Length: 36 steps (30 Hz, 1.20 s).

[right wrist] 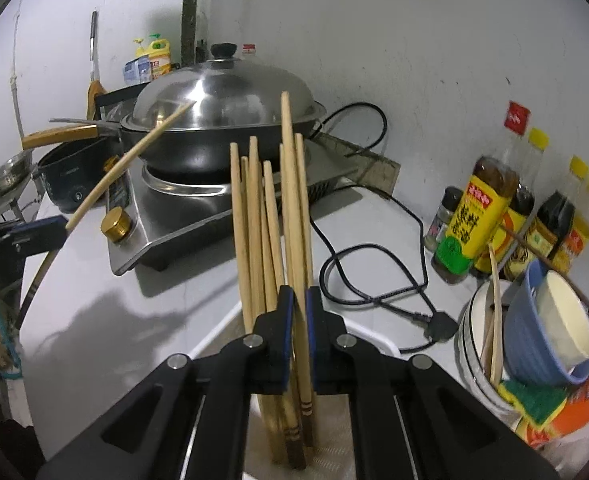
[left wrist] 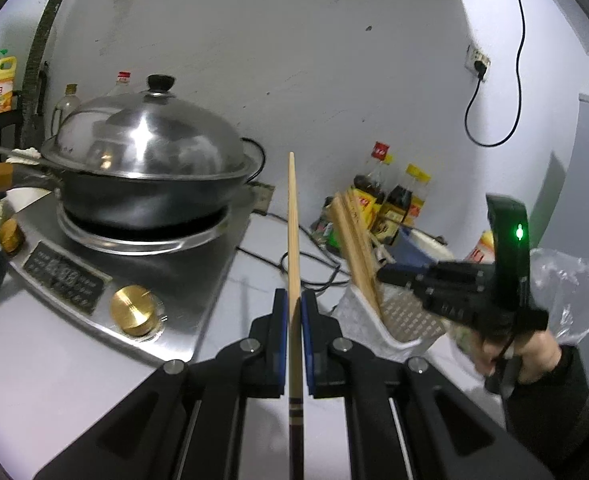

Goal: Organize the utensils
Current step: 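Lower the chopstick into the holder with the right gripper while the left gripper drops its chopstick in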

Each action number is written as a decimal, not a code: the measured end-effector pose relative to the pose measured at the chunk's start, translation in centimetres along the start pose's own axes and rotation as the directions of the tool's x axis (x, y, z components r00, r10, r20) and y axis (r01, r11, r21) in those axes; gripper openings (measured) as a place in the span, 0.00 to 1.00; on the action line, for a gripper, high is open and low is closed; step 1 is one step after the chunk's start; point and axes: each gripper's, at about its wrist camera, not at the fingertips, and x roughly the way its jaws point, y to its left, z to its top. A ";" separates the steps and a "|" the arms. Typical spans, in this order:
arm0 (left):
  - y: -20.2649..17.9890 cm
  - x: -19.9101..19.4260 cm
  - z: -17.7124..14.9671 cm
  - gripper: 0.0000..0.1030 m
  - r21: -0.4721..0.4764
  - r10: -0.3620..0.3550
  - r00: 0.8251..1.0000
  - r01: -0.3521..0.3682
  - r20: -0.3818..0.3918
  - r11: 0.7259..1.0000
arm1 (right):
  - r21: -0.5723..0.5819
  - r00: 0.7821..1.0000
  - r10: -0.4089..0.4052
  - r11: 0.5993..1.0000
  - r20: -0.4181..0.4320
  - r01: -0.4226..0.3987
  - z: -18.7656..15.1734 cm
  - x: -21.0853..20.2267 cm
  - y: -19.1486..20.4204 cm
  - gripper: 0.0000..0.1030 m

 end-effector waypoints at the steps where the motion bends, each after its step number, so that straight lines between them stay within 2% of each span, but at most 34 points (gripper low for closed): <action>1: -0.4 0.2 0.3 0.06 -0.005 -0.007 1.000 0.007 0.006 1.000 | 0.014 1.000 0.003 1.000 0.009 -0.004 -0.2 -0.4 -0.3 0.18; 3: -1.3 0.7 0.8 0.06 -0.014 -0.024 1.000 0.024 0.016 1.000 | 0.036 0.999 0.007 0.999 0.032 -0.008 -0.4 -1.4 -0.9 0.27; 12: -4.4 4.6 2.4 0.06 -0.122 -0.078 0.996 0.082 0.039 0.989 | 0.116 0.995 0.007 0.993 0.103 -0.019 -2.1 -5.8 -3.7 0.31; 26: -7.9 10.9 1.8 0.06 -0.273 -0.004 0.993 0.037 0.121 0.961 | 0.179 0.991 -0.023 0.984 0.131 -0.001 -4.5 -7.7 -7.1 0.32; 33: -9.2 12.6 0.2 0.06 -0.296 0.069 0.982 -0.014 0.176 0.955 | 0.204 0.989 -0.005 0.979 0.149 -0.026 -5.5 -8.0 -8.4 0.33; 36: -9.6 13.5 -0.4 0.06 -0.290 0.085 0.985 -0.039 0.148 0.956 | 0.196 0.988 0.014 0.980 0.152 -0.044 -5.7 -7.9 -8.3 0.33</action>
